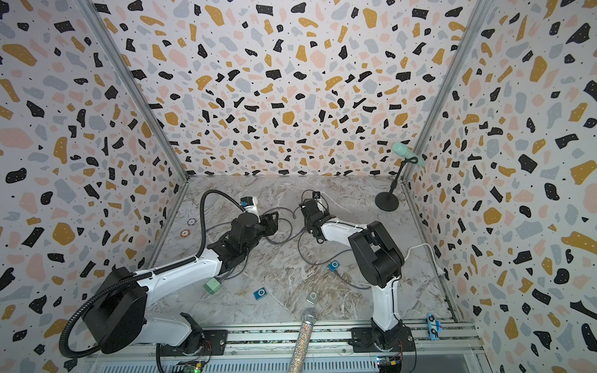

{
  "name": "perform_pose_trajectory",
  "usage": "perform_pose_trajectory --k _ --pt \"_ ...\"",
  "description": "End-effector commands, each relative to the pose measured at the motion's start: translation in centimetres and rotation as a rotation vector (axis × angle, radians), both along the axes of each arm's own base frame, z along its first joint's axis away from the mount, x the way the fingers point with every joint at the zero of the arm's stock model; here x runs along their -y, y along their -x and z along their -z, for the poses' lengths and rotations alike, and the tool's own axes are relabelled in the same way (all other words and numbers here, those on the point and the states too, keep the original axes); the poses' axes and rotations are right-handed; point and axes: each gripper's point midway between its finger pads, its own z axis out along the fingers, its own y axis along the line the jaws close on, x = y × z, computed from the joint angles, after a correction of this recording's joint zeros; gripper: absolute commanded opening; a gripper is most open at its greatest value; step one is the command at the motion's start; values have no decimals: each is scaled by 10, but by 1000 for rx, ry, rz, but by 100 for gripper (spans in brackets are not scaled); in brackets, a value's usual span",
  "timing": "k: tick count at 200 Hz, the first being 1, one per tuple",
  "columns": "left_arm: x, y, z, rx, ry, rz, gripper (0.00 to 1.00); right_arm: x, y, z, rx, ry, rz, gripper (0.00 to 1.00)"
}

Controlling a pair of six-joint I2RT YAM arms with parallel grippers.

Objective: Charge mp3
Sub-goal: Insert the plug into the socket.

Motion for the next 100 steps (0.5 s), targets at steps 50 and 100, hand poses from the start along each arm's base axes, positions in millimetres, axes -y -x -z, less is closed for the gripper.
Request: perform_pose_trajectory --k 50,100 --pt "8 -6 -4 -30 16 22 58 19 90 109 -433 84 -97 0" --pt "14 -5 -2 -44 29 40 58 0 68 40 -284 90 -116 14"
